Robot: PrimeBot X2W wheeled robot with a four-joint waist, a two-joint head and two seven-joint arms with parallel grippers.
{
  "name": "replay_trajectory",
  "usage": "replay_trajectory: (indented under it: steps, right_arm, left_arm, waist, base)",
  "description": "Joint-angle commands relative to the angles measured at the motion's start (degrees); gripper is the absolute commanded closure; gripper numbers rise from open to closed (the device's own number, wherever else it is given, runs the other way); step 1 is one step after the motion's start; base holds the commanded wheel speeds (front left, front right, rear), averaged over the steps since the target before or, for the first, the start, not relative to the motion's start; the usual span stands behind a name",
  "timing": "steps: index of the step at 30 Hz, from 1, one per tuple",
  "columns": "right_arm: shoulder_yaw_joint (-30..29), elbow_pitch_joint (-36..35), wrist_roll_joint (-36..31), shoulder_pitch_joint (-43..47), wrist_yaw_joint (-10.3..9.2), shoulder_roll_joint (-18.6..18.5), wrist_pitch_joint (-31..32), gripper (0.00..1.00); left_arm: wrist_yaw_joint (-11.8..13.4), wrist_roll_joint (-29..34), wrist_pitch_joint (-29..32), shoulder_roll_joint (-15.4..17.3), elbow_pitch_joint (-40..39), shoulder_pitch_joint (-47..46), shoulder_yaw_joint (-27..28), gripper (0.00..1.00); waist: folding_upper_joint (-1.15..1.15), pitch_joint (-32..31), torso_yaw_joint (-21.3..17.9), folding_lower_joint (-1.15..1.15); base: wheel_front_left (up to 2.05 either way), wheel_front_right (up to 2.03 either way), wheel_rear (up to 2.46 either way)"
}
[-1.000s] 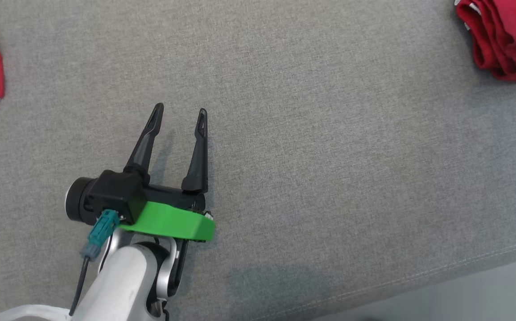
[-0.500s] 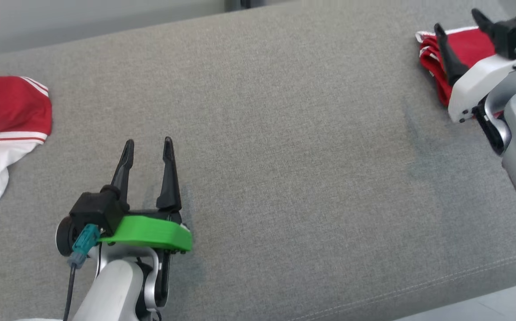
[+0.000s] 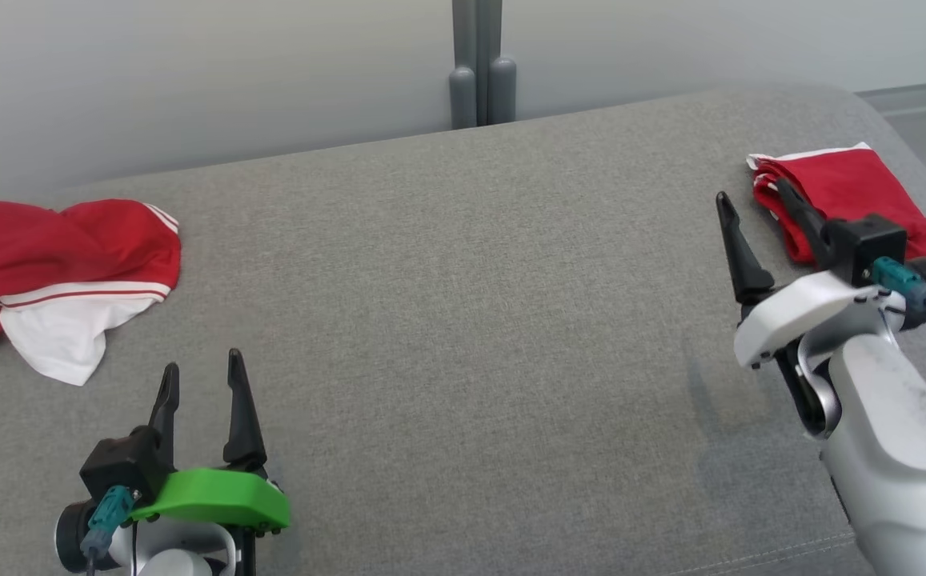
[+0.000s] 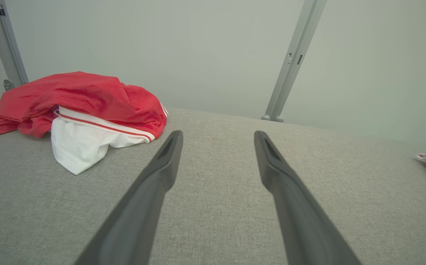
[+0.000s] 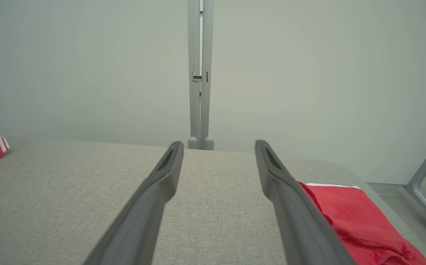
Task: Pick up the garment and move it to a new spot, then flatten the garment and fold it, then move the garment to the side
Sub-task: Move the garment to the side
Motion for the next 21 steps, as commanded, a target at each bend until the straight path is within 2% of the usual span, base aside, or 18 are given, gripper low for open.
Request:
replay_trajectory:
  steps: [1, 5, 9, 17, 21]
  right_arm:
    - [-1.4, -2.1, -1.5, 2.5, -0.02, 1.1, -0.2, 0.00]
    - [-6.4, -10.6, -6.3, 10.8, -0.02, 6.2, 0.8, 0.00]
    - [-9.5, -17.3, -8.8, 17.1, -0.02, 9.4, 2.4, 0.00]
    - [-11.1, -25.9, -10.7, 25.6, -0.02, 11.2, 4.3, 0.00]
    - [-10.9, -28.7, -9.0, 29.0, -0.02, 11.4, 4.5, 0.00]
  left_arm:
    - [-0.3, 0.7, -0.3, 0.2, -0.5, 1.4, 0.7, 0.00]
    - [-1.1, 1.8, -0.3, -0.6, -1.9, 4.5, 2.2, 0.00]
    - [-1.9, 2.7, -0.3, -1.4, -2.9, 6.3, 2.7, 0.00]
    - [-3.3, 4.6, -0.3, -2.7, -2.6, 7.7, 3.2, 0.00]
    - [-3.9, 5.3, -0.3, -3.3, -2.2, 7.4, 3.3, 0.00]
  waist:
    - [0.00, -1.9, 2.0, 0.00]
    - [0.00, -2.6, 3.5, 0.00]
    - [0.00, -2.7, 4.5, 0.00]
    - [0.00, -2.8, 5.7, 0.00]
    - [0.00, -2.9, 5.8, 0.00]
  base:
    - [0.00, 0.00, 0.00]
    - [0.00, 0.00, 0.00]
    - [0.00, 0.00, 0.00]
    - [0.00, 0.00, 0.00]
    - [0.00, 0.00, 0.00]
